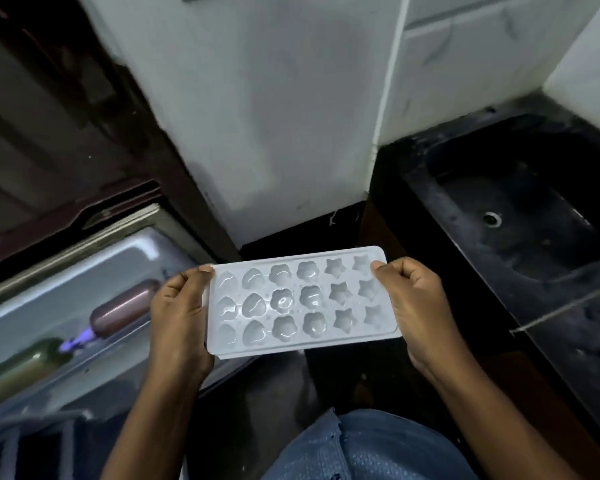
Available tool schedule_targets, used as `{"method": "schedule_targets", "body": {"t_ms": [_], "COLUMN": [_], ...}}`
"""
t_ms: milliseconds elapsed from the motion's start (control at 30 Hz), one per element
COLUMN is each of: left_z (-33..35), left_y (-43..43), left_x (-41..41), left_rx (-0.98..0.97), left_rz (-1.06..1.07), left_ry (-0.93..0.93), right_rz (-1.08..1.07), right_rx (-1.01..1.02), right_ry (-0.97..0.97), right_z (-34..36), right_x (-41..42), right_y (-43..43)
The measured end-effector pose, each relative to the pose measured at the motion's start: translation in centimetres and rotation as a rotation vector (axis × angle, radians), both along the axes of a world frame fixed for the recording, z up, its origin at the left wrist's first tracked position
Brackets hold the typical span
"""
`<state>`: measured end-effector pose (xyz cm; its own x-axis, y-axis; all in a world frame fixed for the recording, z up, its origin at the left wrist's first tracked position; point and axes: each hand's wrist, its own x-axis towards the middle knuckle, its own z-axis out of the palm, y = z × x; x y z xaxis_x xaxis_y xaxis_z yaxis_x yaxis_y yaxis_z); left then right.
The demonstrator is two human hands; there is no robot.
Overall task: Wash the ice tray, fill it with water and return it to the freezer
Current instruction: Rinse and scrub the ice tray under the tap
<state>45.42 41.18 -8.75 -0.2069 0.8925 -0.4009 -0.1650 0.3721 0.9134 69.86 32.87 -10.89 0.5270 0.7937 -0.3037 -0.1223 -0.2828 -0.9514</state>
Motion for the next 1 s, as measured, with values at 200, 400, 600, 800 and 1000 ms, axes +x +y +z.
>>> {"method": "schedule_targets", "body": {"t_ms": [200, 400, 600, 800, 1000], "left_z": [0.5, 0.6, 1.0, 0.1, -2.1], "left_y": [4.5, 7.5, 10.6, 14.3, 19.3], "left_x": [8.4, 16.6, 24.4, 32.0, 40.3], "left_rx": [0.015, 0.0, 0.027, -0.048, -0.067], "left_rz": [-0.093, -0.247, -0.477, -0.729, -0.976], "left_ry": [0.061, 0.059, 0.074, 0.038, 0.028], "right_rz": [-0.14, -0.313, -0.495, -0.692, -0.887], "right_rx": [0.003, 0.032, 0.035, 0.037, -0.038], "right_ry": [0.03, 0.033, 0.037, 0.057, 0.081], "right_z": [-0.3, -0.4, -0.5, -0.8, -1.6], "right_x": [6.9, 13.5, 18.0, 21.5, 25.3], "right_y": [1.6, 1.8, 1.1, 0.6, 1.4]}}
